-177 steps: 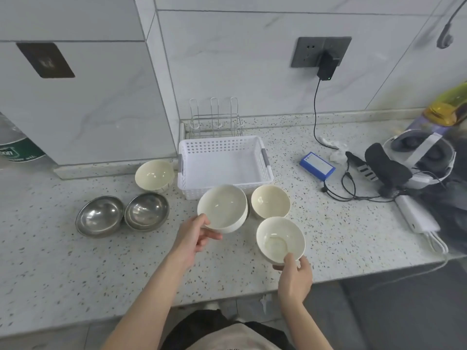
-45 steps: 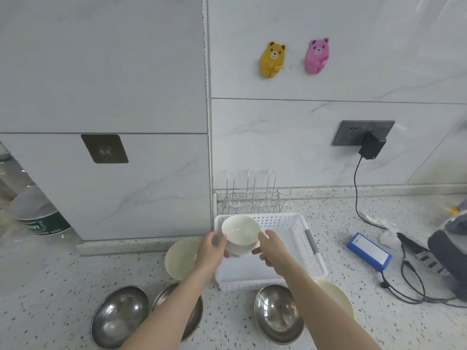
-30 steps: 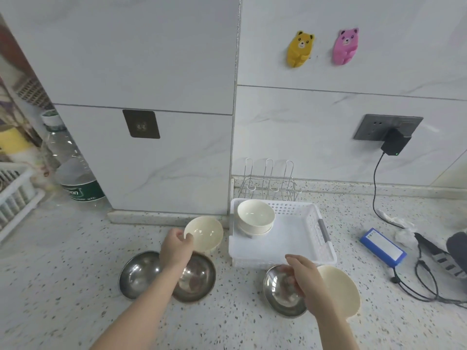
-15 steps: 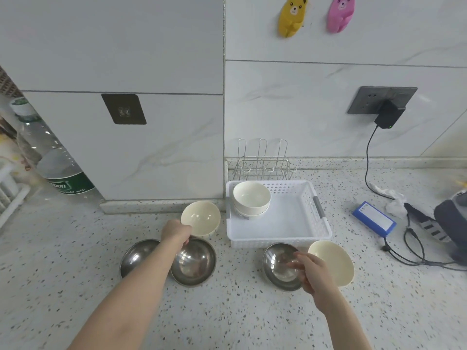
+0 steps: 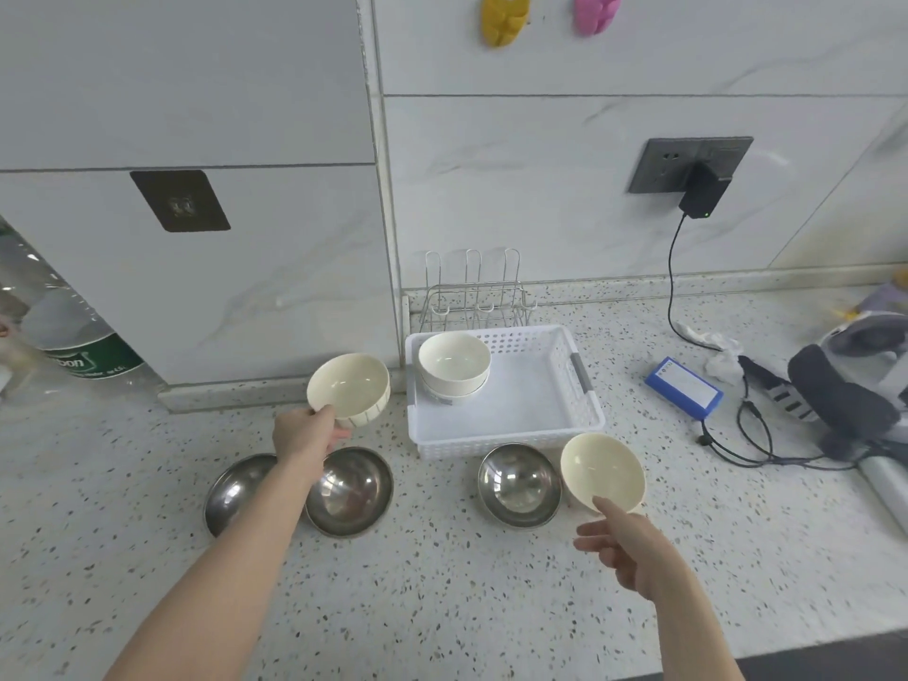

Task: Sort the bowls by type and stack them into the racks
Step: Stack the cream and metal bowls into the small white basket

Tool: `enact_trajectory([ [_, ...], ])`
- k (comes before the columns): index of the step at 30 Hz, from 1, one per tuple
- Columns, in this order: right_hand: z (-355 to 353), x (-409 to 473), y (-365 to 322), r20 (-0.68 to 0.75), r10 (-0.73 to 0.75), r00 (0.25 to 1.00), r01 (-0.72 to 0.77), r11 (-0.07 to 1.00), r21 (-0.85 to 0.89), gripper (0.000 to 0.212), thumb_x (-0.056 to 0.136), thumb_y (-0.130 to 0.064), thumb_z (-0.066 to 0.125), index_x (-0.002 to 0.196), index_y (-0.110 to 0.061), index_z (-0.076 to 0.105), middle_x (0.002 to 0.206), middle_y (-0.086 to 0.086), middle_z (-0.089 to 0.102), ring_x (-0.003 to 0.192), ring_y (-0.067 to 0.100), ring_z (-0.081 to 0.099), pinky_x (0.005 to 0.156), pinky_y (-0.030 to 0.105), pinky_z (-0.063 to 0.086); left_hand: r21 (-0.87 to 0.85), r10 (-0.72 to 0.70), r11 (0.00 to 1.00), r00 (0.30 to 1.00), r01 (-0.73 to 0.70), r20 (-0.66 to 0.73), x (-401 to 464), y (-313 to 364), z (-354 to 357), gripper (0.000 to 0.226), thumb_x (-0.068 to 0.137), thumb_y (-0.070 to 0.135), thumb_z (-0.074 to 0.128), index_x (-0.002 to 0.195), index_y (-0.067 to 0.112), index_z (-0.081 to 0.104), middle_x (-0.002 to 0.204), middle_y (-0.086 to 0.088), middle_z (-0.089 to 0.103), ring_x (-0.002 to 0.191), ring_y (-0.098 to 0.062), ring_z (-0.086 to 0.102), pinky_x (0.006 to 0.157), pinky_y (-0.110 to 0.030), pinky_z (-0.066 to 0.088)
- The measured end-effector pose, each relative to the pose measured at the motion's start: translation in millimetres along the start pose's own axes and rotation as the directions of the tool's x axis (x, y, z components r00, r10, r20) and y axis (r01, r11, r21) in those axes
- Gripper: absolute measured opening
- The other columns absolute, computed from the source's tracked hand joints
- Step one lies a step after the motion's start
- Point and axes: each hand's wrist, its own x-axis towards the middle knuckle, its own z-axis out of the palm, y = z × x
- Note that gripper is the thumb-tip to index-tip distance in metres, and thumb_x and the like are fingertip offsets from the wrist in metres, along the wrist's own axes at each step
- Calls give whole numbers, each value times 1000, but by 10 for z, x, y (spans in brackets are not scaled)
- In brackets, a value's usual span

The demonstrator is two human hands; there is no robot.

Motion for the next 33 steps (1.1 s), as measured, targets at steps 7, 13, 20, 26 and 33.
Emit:
enact_trajectory([
  [7, -120, 202, 84, -116, -12, 993, 24, 994, 103, 31, 100, -34, 47, 115, -7, 45, 83, 18, 74, 30, 9, 32, 32, 13, 23, -64, -28, 997, 998, 31, 54, -349, 72, 179, 8, 87, 6, 56, 83, 5, 63, 56, -10, 71, 27, -5, 37, 31, -15, 25],
  [13, -102, 252, 93, -97, -113, 989, 131, 970, 204, 22, 96, -14, 48, 116, -5, 49, 92, 23, 70, 39, 13, 40, 33, 14, 25, -126, -58, 990, 997, 65, 53, -754, 95, 435, 8, 87, 3, 56, 83, 0, 62, 62, -18, 71, 26, -5, 30, 28, -16, 23],
  [20, -324, 235, 75, -149, -226, 963, 244, 963, 117, 18, 85, -7, 52, 94, 5, 62, 63, 19, 71, 48, 17, 38, 43, 25, 29, -153, -39, 987, 992, 57, 118, -1164, 114, 757, 10, 88, 4, 55, 83, 0, 63, 56, -13, 71, 26, -5, 31, 28, -14, 22],
  [26, -615, 143, -33, -98, -266, 959, 270, 962, 36, 20, 85, -10, 51, 83, 5, 63, 59, 20, 70, 44, 14, 33, 40, 22, 28, -189, -29, 980, 987, 59, 158, -1314, 198, 1009, 12, 88, 4, 57, 93, -3, 65, 61, -16, 72, 28, -6, 31, 29, -15, 22],
  [33, -902, -5, -434, -44, -398, 916, 392, 914, -105, 26, 82, -11, 50, 88, 7, 67, 57, 20, 69, 40, 13, 30, 39, 22, 29, -242, -8, 969, 984, 52, 180, -1411, 326, 1205, 12, 88, 2, 57, 94, -4, 65, 62, -19, 72, 27, -5, 33, 28, -15, 21],
])
